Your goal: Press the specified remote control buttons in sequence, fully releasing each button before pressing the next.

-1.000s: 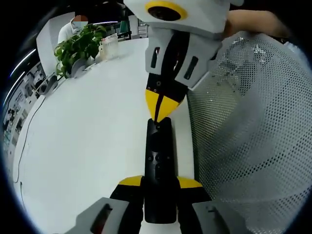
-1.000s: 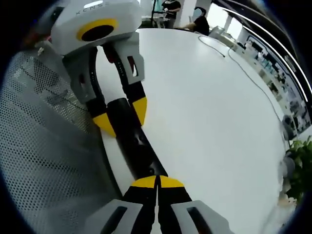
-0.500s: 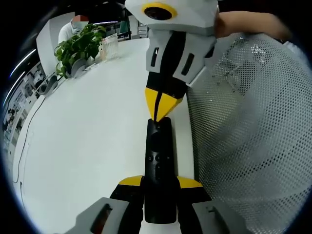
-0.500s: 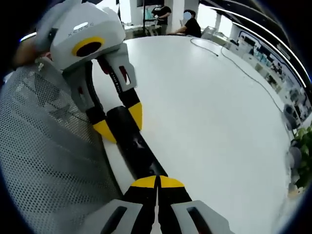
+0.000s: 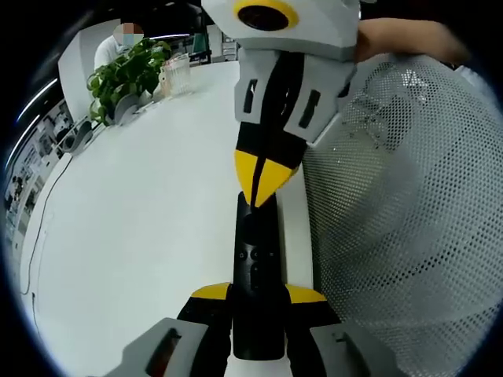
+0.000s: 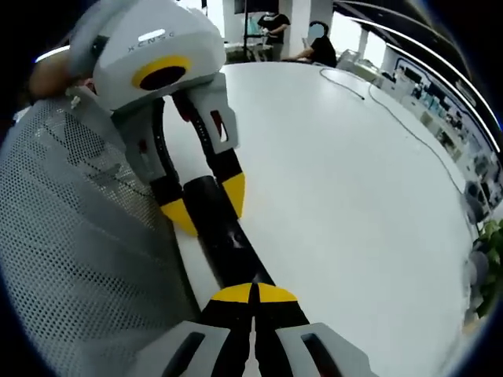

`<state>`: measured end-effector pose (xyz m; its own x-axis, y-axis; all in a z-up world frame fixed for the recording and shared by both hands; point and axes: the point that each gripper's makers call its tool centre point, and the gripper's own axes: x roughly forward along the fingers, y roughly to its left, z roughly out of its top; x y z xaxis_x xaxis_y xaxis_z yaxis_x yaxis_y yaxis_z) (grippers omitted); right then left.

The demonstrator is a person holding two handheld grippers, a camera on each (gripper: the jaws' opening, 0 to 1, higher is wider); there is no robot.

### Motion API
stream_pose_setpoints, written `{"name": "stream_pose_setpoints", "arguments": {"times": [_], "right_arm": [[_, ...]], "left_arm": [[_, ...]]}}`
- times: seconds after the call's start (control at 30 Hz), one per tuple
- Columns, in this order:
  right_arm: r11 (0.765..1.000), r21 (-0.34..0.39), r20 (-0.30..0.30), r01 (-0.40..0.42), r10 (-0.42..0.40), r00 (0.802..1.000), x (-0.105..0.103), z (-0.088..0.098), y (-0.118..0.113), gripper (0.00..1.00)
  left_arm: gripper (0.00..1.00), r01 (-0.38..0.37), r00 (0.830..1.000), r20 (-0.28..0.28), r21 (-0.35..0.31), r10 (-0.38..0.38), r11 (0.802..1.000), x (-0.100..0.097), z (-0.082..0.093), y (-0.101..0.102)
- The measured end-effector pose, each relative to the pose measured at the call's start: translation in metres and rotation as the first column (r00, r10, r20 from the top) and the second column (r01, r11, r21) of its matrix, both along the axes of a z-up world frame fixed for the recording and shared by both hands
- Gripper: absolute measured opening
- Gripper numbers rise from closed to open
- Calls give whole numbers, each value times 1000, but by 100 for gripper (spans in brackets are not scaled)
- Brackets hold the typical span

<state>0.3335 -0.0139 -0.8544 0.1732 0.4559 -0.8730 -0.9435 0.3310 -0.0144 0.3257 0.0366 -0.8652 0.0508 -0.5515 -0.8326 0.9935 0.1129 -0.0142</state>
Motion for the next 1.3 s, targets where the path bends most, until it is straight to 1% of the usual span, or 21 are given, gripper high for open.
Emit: {"name": "stream_pose_setpoints", "arguments": {"times": [0.2, 0.27, 0.33, 0.4, 0.5, 0.63, 0.67, 0.7, 0.83, 0.93, 1.03, 1.13, 1.3], "right_arm": [[997, -54, 43, -57, 59, 997, 1, -1, 1, 0], [997, -58, 41, -56, 59, 997, 1, -1, 1, 0], [997, -52, 40, -54, 56, 998, 2, -1, 0, 0], [1000, -21, 22, -14, 14, 1000, 3, 0, 0, 0], [1000, -11, 12, 5, -5, 1000, 4, -1, 0, 0], [1000, -9, 14, -3, 4, 1000, 3, 0, -1, 0], [1000, 13, -3, 23, -23, 1000, 3, 1, -1, 0], [1000, 21, -12, 23, -23, 1000, 3, 2, -2, 0], [999, 38, -4, 10, -10, 1000, 2, 4, 2, 0], [999, 55, -9, -2, 3, 1000, -1, 3, 11, 0], [999, 40, -5, -24, 24, 1000, -3, 0, 12, 0], [999, 31, 6, -41, 41, 999, -3, 1, 11, 0], [997, 20, 20, -71, 71, 997, -3, 0, 11, 0]], "left_arm": [[25, -1, 1000, 0, 0, 1, 1000, 1, 0, 0], [25, 0, 1000, 0, 1, 0, 1000, 1, 0, 0], [25, 2, 1000, 1, 4, -2, 1000, 1, 0, 0], [25, 2, 1000, 1, 4, -2, 1000, 1, 0, 0], [25, 3, 1000, 1, 4, -3, 1000, 1, 0, 0], [25, 3, 1000, 2, 4, -3, 1000, 1, 1, 0], [25, 4, 1000, 2, 5, -4, 1000, 1, 1, 0], [25, 4, 1000, 2, 6, -4, 1000, 1, 1, 0], [25, 6, 1000, 2, 8, -6, 1000, 1, 1, 0], [25, 7, 1000, 3, 8, -7, 1000, 0, 1, 0], [25, 7, 1000, 1, 7, -7, 1000, 0, 1, 0], [25, 13, 1000, 1, 16, -13, 1000, 0, 0, 0], [25, 6, 1000, 0, 7, -6, 1000, 0, 1, 0]]}}
